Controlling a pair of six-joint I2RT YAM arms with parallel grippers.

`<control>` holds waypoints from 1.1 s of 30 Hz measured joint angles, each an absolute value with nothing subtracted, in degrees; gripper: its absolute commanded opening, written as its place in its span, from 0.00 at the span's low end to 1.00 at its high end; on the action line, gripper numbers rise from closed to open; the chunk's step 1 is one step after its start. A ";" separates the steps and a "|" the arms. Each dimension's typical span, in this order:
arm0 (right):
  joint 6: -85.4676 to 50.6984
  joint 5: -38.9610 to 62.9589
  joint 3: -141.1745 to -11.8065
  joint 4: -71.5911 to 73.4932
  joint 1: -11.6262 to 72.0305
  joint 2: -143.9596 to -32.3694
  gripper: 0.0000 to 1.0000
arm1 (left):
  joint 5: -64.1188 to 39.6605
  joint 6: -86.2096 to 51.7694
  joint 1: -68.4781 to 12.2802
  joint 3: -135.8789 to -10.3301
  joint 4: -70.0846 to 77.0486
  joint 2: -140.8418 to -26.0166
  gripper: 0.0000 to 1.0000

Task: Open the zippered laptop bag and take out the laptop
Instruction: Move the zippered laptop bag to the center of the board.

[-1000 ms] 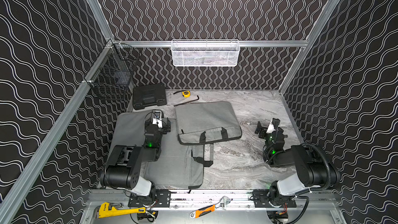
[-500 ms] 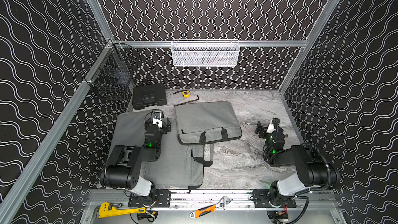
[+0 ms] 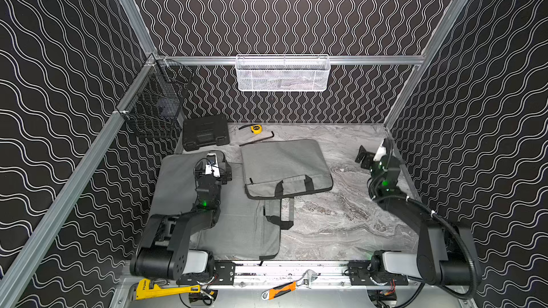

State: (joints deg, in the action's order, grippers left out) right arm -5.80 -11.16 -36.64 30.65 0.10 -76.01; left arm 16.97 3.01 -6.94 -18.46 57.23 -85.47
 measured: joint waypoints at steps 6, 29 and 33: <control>-12.67 -8.21 -40.86 11.49 5.96 -75.99 0.98 | 15.42 0.10 -8.75 -30.09 38.24 -78.02 0.99; -41.15 4.43 -34.35 3.03 35.20 -80.27 1.00 | -23.29 -19.49 -8.01 -53.69 -8.82 -99.74 0.69; -41.36 5.41 -37.60 5.17 34.81 -84.40 0.99 | -24.93 -20.23 -7.99 -53.56 -11.09 -101.21 0.68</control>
